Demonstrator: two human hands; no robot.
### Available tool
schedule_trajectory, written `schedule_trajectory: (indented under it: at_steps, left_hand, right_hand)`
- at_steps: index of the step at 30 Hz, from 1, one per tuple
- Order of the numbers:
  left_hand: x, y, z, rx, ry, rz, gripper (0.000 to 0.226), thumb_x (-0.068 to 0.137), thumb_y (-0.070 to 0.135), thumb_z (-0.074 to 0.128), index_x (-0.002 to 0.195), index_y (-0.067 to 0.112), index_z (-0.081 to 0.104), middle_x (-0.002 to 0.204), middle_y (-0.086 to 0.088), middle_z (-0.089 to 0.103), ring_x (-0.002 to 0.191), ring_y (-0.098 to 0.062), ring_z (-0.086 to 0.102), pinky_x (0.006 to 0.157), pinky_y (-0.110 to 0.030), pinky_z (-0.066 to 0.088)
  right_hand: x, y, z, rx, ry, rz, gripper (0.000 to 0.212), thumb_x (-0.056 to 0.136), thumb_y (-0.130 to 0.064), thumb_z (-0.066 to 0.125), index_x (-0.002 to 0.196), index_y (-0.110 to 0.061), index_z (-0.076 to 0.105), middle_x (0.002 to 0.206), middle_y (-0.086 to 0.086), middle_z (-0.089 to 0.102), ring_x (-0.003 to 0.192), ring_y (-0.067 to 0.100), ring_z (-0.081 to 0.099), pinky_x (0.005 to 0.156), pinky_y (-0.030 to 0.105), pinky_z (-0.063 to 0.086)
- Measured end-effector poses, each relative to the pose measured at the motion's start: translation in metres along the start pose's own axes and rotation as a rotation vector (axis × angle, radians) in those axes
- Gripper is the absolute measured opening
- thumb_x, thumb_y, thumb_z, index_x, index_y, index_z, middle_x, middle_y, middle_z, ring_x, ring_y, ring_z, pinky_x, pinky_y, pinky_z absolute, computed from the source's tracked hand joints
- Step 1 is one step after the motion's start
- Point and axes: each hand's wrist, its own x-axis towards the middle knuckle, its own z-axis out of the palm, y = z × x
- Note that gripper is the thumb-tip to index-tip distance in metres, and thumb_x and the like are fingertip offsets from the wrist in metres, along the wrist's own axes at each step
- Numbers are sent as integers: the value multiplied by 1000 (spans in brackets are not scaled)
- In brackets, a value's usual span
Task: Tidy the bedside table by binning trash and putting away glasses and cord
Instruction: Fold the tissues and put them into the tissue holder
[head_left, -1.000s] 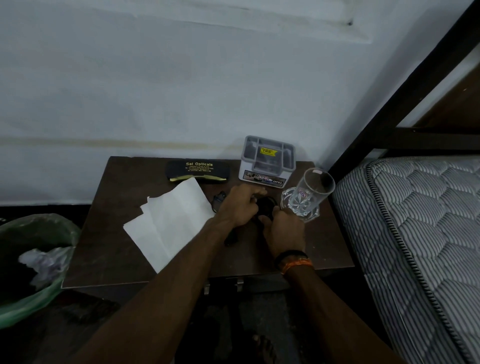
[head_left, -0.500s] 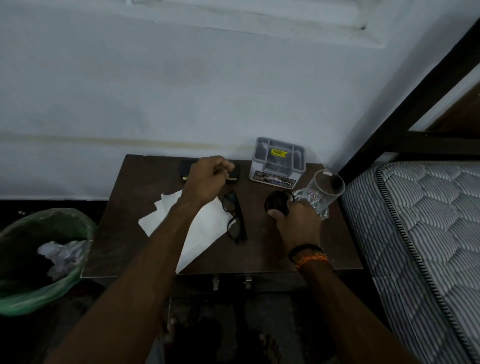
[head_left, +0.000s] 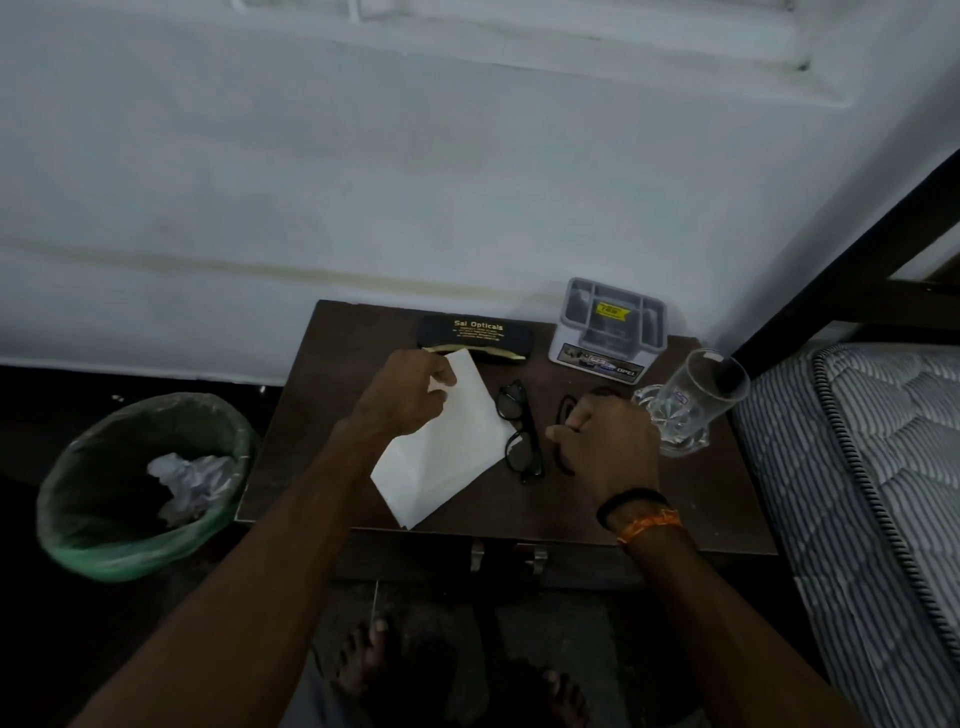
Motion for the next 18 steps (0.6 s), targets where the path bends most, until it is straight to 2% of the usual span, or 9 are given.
schedule_trajectory:
  at_steps: [3, 6, 8, 11, 14, 18]
  left_hand:
    - [-5, -12, -5, 99, 62, -39, 33, 82, 16, 74, 114, 12, 67, 121, -7, 63, 112, -24, 57, 96, -38, 50]
    - [-11, -18, -7, 154, 34, -93, 43, 83, 22, 74, 123, 13, 61, 126, -7, 59, 115, -24, 53, 100, -36, 43]
    - [-13, -22, -7, 168, 24, -113, 42, 84, 24, 74, 123, 13, 61, 126, -7, 59, 115, -24, 54, 101, -35, 41]
    - [-13, -33, -9, 108, 28, -146, 30, 84, 21, 74, 111, 10, 66, 118, -9, 62, 108, -23, 56, 96, -34, 46]
    - [-11, -41, -12, 53, 37, -165, 19, 83, 17, 74, 100, 9, 69, 109, -7, 65, 102, -21, 59, 87, -30, 47]
    - [-9, -47, -15, -47, 56, -219, 15, 81, 16, 76, 92, 9, 66, 96, -2, 63, 90, -15, 57, 74, -24, 41]
  right_hand:
    - [2, -15, 7, 137, -64, -23, 22, 74, -31, 80, 63, -20, 64, 63, -9, 62, 66, 12, 61, 67, 31, 54]
    - [1, -31, 22, 319, -274, -47, 13, 74, -29, 82, 75, -24, 70, 69, -9, 68, 64, 9, 66, 66, 37, 61]
    - [-2, -40, 30, 291, -391, -108, 19, 73, -30, 83, 84, -20, 72, 79, -6, 70, 66, 10, 67, 70, 37, 61]
    - [-11, -54, 40, 172, -481, -160, 33, 68, -35, 86, 88, -17, 66, 95, -1, 66, 82, 19, 65, 74, 34, 56]
    - [-16, -60, 48, 61, -505, -149, 43, 67, -38, 85, 90, -15, 56, 107, 6, 63, 99, 25, 59, 81, 36, 52]
    - [-15, -60, 51, 51, -483, -136, 52, 65, -35, 87, 92, -17, 46, 112, 9, 59, 101, 27, 55, 77, 33, 46]
